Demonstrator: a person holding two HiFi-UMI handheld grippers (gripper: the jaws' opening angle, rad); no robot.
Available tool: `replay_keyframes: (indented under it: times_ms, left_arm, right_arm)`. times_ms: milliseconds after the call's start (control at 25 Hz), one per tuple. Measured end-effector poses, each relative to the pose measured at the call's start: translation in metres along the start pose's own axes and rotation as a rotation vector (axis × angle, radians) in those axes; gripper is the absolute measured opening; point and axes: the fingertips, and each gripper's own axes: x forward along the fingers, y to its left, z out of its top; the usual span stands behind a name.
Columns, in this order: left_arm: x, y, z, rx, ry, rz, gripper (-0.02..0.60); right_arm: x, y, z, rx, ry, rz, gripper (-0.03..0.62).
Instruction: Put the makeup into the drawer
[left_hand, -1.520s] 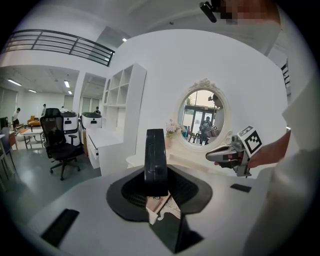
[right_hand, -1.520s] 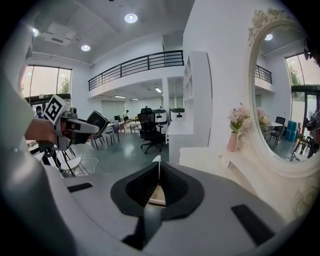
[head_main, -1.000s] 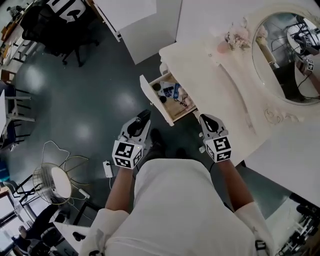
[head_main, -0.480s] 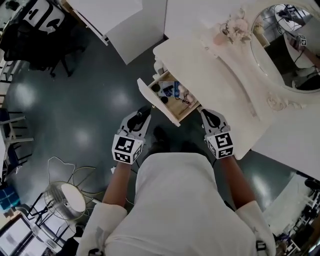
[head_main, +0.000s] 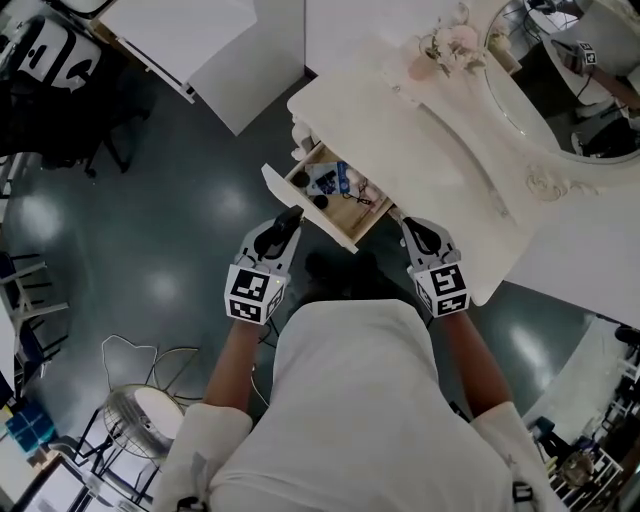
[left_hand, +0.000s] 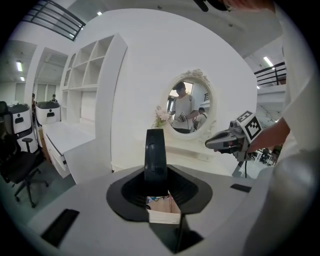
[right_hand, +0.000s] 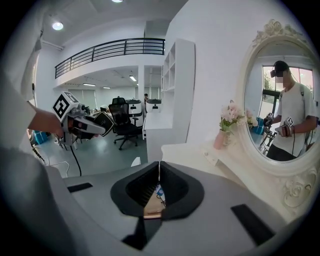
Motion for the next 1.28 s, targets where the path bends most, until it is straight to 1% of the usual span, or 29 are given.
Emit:
replay_keyframes:
  times_ms: [280, 400, 560, 760, 920, 1040, 1120, 1280]
  left_arm:
    - [0.023, -0.005, -0.002, 0.004, 0.049, -0.012, 0.101]
    - [0.038, -0.007, -0.002, 0.007, 0.072, -0.005, 0.101]
    - [0.062, -0.010, -0.005, 0.033, 0.121, 0.003, 0.101]
    - [0.101, -0.015, -0.025, 0.070, 0.201, -0.010, 0.101]
    - [0.126, -0.015, -0.045, 0.088, 0.278, -0.040, 0.101]
    - [0.142, -0.011, -0.057, 0.102, 0.337, -0.053, 0.101]
    - [0.150, -0.010, -0.065, 0.131, 0.387, -0.062, 0.101]
    - [0.168, -0.009, -0.089, 0.217, 0.498, -0.093, 0.101]
  right_arm:
    - [0.004, -0.017, -0.008, 0.024, 0.017, 0.010, 0.029]
    - [0.012, -0.028, -0.013, 0.030, 0.026, 0.030, 0.029]
    - [0.026, -0.043, -0.015, 0.034, 0.037, 0.067, 0.029]
    - [0.045, -0.062, -0.027, 0.046, 0.053, 0.112, 0.029]
    - [0.065, -0.062, -0.042, 0.071, 0.070, 0.155, 0.029]
    - [0.077, -0.060, -0.043, 0.101, 0.079, 0.183, 0.029]
    - [0.081, -0.061, -0.044, 0.113, 0.083, 0.194, 0.029]
    - [0.092, -0.063, -0.050, 0.142, 0.092, 0.216, 0.029]
